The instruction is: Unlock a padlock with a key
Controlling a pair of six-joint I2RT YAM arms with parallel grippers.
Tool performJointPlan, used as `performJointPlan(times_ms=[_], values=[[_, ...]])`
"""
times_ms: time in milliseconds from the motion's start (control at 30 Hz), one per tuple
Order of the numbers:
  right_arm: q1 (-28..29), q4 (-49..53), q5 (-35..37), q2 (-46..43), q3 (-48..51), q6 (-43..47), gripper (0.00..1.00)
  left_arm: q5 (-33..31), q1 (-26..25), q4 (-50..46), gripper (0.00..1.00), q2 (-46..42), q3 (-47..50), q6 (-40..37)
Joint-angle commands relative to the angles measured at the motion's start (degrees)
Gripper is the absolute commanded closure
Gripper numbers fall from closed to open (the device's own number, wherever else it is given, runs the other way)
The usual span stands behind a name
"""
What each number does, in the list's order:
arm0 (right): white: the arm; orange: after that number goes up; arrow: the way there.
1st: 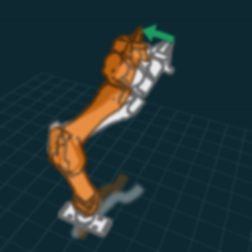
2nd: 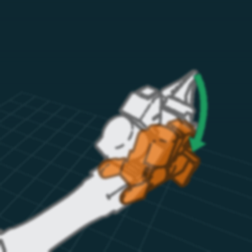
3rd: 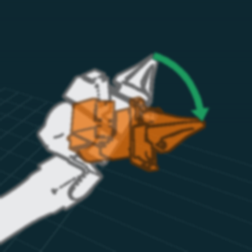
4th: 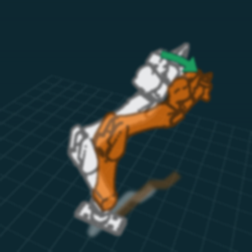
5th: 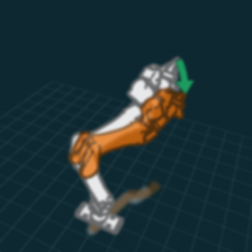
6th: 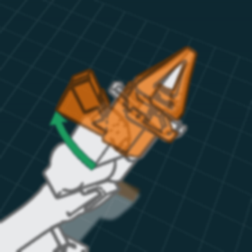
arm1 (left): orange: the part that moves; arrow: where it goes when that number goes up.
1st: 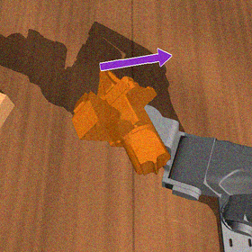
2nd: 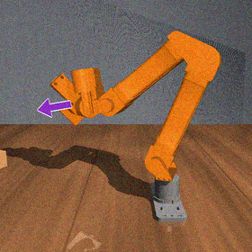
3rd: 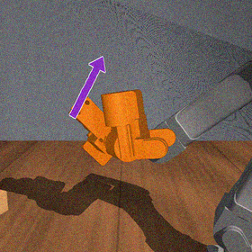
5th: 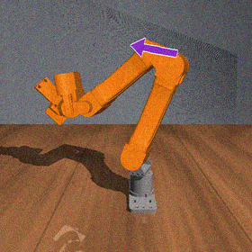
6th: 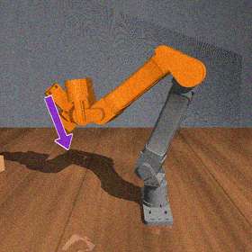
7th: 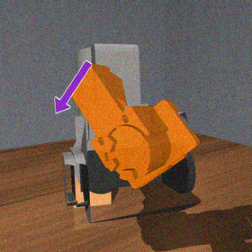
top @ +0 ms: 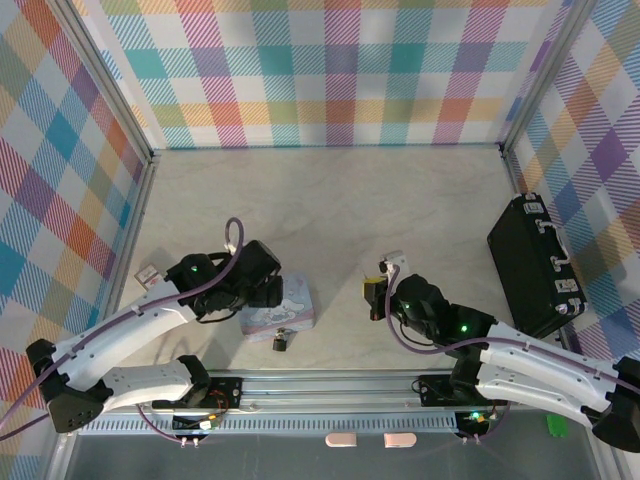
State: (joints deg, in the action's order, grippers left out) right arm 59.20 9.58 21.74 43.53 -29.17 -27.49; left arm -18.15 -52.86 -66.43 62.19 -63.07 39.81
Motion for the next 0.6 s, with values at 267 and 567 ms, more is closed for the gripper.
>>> performJointPlan(times_ms=[267,567], values=[[-0.31,2.81,-2.16,2.15,-1.5,-3.52,1.0,4.35,-11.8,-4.98,0.01,-0.56,10.17,10.31],[-0.31,1.78,-2.67,1.75,0.59,-5.93,1.0,3.02,-11.83,0.66,0.04,-1.3,18.77,10.7]])
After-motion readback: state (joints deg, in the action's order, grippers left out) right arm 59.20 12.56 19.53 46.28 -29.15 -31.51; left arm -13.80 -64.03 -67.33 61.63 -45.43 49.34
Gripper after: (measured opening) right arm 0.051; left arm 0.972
